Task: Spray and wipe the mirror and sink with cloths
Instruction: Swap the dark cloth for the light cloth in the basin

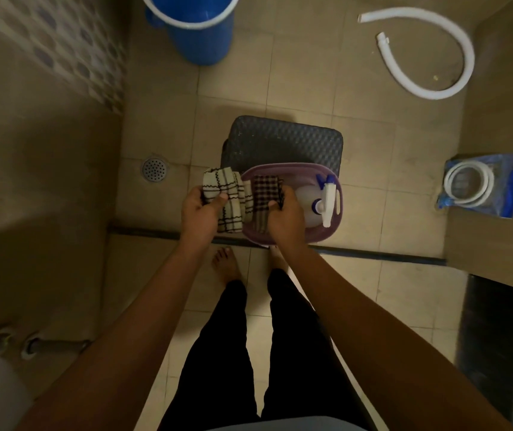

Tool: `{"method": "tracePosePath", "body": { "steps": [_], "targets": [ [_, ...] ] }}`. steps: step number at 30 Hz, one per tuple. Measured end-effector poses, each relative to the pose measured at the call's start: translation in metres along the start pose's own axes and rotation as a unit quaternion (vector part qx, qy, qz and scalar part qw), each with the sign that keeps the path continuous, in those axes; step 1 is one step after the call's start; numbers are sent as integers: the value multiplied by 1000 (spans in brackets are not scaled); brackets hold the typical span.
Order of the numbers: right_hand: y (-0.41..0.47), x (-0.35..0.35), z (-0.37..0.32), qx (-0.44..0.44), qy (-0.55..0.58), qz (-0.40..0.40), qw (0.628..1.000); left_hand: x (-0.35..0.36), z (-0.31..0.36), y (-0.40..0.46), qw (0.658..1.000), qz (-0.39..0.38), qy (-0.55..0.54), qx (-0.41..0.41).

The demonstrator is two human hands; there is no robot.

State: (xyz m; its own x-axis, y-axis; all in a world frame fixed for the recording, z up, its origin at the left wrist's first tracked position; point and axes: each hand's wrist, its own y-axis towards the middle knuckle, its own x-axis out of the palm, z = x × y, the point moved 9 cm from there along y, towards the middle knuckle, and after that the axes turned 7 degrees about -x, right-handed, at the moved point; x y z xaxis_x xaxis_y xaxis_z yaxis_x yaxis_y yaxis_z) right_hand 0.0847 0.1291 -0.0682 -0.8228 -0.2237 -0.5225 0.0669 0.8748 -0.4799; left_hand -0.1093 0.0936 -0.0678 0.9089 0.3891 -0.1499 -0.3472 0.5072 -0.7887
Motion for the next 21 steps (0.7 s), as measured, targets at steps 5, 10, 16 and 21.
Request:
{"method": "tracePosePath", "body": {
  "steps": [5,10,16,21],
  "targets": [
    [17,24,17,75,16,-48,996,-5,-8,-1,1000,0,-5,-12],
    [29,48,33,114,36,-94,988,-3,-12,-2,1000,-7,-18,-24],
    [32,39,30,54,-98,-95,989,2,-13,3,999,-32,-9,-32],
    [2,18,15,2,-96,-51,994,3,-15,4,998,-42,-18,-49]
  ]
}}
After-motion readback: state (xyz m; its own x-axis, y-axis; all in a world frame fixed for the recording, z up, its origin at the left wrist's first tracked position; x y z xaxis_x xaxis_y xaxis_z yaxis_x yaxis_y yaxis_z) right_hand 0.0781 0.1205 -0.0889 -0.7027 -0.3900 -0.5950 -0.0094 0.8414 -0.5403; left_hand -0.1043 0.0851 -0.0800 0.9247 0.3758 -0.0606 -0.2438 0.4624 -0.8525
